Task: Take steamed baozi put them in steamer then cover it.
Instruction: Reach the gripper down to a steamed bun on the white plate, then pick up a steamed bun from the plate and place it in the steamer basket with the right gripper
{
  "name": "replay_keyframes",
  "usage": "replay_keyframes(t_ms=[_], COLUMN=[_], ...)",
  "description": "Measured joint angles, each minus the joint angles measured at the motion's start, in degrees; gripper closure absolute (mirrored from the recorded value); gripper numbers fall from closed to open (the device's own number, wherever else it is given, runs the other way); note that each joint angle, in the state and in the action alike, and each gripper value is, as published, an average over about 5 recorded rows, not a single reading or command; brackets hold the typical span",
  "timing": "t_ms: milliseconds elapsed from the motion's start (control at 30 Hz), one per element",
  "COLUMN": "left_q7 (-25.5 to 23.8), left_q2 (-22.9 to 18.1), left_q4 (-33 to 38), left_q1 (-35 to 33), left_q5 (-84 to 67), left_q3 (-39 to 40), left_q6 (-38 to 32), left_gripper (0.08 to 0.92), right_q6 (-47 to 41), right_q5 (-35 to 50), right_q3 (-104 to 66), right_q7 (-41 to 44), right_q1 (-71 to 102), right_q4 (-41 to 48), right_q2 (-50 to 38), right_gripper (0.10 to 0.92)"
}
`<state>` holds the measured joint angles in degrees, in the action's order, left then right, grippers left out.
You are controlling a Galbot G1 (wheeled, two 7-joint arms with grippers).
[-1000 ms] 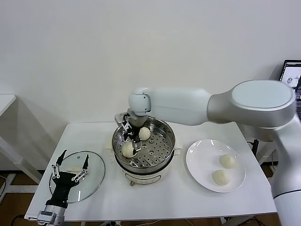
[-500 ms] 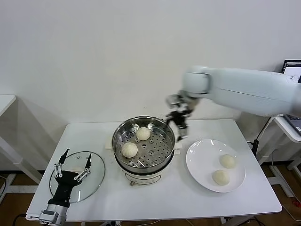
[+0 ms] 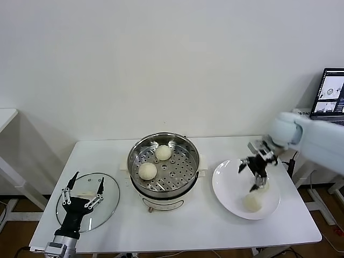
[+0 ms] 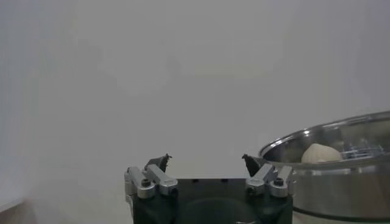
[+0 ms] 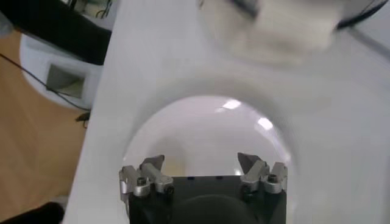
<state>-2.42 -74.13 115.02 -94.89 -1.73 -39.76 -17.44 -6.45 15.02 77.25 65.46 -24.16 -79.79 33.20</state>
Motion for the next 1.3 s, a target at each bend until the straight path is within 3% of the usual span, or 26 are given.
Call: replay_keyframes(t_ms=[600,967,1300], left_q7=[0.1,0.2,0.4], left_q2=[-0.2,-0.3,0.1], left_q4=[0.1,0.3,0.6], left_q1=[-0.5,-0.6,0.0], left_q5=[0.1,0.1,0.1], left_q3=[-0.9,-1.4,-1.0], left_q6=[0.1,0.1,0.3], left_gripper=[0.177,0.177,0.177], right_q6=[0.4,0.5,3.4], right_q5=[-6.7,-7.7,-6.3], right_q3=[-12.3,-14.5,-12.8], right_q7=[-1.5,-1.1,1.2], right_q1=[16.2,18.0,9.8], right_q4=[6.2,6.7,3.8], right_q2=[0.1,0.3,1.4], right_gripper=[0.205,0.335,0.359])
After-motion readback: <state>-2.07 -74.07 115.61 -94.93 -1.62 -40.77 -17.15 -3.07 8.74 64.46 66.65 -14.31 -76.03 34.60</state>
